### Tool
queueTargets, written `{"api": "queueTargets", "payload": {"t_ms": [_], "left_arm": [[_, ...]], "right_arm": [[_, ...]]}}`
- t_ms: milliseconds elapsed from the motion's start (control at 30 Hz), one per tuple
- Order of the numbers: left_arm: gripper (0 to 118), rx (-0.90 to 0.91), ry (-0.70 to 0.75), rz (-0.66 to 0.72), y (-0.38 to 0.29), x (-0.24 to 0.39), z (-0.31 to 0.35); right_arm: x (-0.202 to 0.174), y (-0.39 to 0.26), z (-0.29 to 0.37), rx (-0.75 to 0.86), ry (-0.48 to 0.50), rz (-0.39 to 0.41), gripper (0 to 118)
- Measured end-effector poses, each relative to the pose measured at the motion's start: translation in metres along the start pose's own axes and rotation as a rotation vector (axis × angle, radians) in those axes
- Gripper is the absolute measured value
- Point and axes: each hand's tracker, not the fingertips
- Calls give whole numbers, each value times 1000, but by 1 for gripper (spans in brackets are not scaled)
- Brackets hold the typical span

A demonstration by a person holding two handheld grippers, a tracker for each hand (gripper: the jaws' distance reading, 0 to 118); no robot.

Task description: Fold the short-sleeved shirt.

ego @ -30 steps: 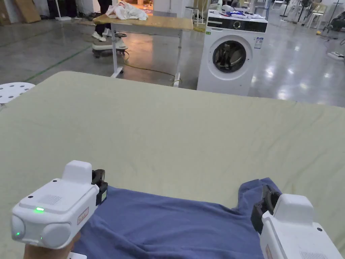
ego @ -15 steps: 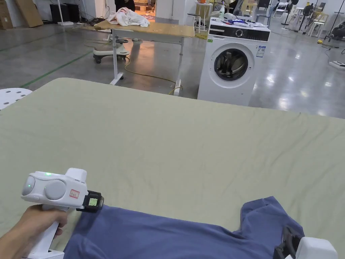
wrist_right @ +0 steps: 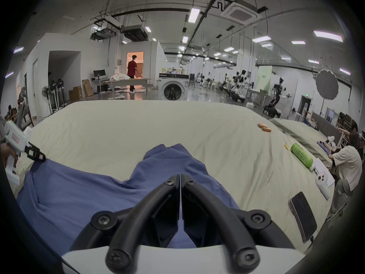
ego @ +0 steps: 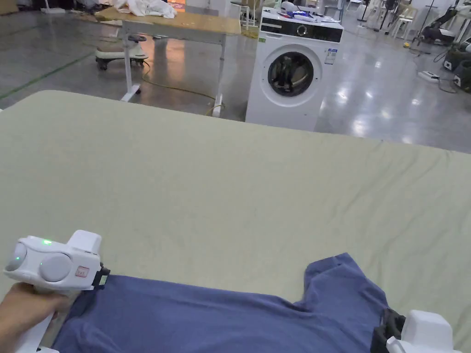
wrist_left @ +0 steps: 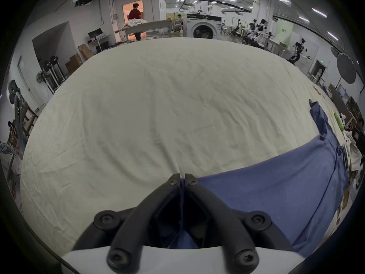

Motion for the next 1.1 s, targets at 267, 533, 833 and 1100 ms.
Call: {"api": "queueTargets", "payload": {"t_ms": [267,533,833,1100], "left_arm": [[0,95,-42,27,1,-11,33],[0,172,-46,31,-7,-14,54],[0,200,-44,52,-19,-17,56],[0,281,-84,94,-32,-30,89]], "right_arm": [[62,47,-107,-303,40,37,62],[73,35,-194,-565,101,19,62],[66,34,-196,-554,93,106,1],[86,60,-116,-381,113,44,0]]}}
